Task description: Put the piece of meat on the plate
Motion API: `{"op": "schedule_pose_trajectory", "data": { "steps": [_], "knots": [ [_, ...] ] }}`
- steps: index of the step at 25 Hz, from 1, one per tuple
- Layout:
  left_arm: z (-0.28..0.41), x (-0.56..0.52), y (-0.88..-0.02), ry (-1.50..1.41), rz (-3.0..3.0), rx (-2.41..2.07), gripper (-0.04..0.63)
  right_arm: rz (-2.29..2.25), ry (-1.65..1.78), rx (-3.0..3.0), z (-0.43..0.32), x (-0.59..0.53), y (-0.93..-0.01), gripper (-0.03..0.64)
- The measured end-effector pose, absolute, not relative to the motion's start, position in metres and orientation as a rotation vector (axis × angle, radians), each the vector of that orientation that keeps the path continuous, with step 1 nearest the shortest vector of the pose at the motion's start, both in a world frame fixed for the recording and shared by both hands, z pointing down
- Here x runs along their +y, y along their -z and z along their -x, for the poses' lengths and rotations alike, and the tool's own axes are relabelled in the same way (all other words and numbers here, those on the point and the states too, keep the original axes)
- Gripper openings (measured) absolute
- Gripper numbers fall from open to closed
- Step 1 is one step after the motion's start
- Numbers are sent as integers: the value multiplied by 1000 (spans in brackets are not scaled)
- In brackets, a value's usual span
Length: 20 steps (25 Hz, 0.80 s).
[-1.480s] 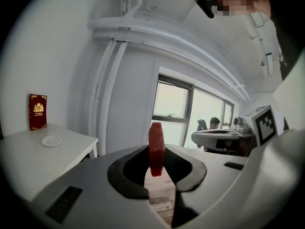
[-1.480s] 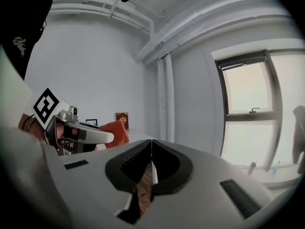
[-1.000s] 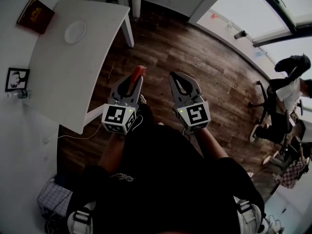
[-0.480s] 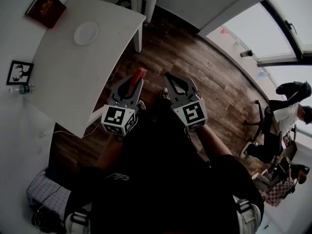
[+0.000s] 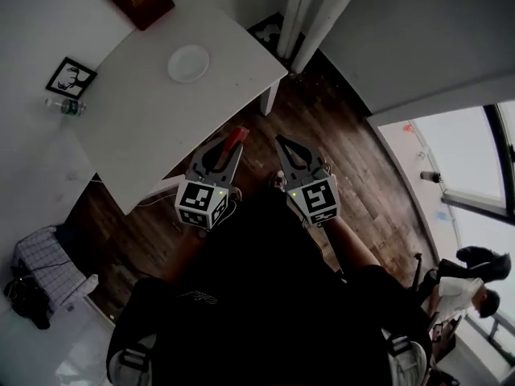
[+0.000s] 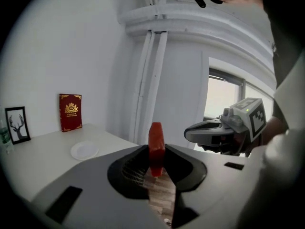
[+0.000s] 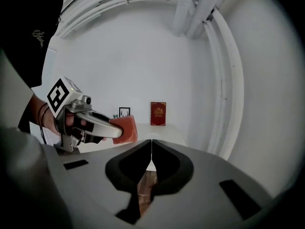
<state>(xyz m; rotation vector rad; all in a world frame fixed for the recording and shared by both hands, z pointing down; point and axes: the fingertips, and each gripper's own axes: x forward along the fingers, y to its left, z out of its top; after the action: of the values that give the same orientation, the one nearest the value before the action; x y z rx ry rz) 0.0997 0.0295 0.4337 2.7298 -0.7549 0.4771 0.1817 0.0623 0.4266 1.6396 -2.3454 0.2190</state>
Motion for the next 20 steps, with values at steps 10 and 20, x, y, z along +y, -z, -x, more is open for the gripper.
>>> {"op": "schedule_pose_trajectory", "data": {
  "steps": [10,20],
  "knots": [
    [-104,-8,-430,-602,-2682,-1100,86,-1362,-165,-2562,-198,4,-428,21],
    [-69,-70,-442,-892,-2809,-1150,86,-1079,74,-2477,-149,-52,-447,30]
  ]
}}
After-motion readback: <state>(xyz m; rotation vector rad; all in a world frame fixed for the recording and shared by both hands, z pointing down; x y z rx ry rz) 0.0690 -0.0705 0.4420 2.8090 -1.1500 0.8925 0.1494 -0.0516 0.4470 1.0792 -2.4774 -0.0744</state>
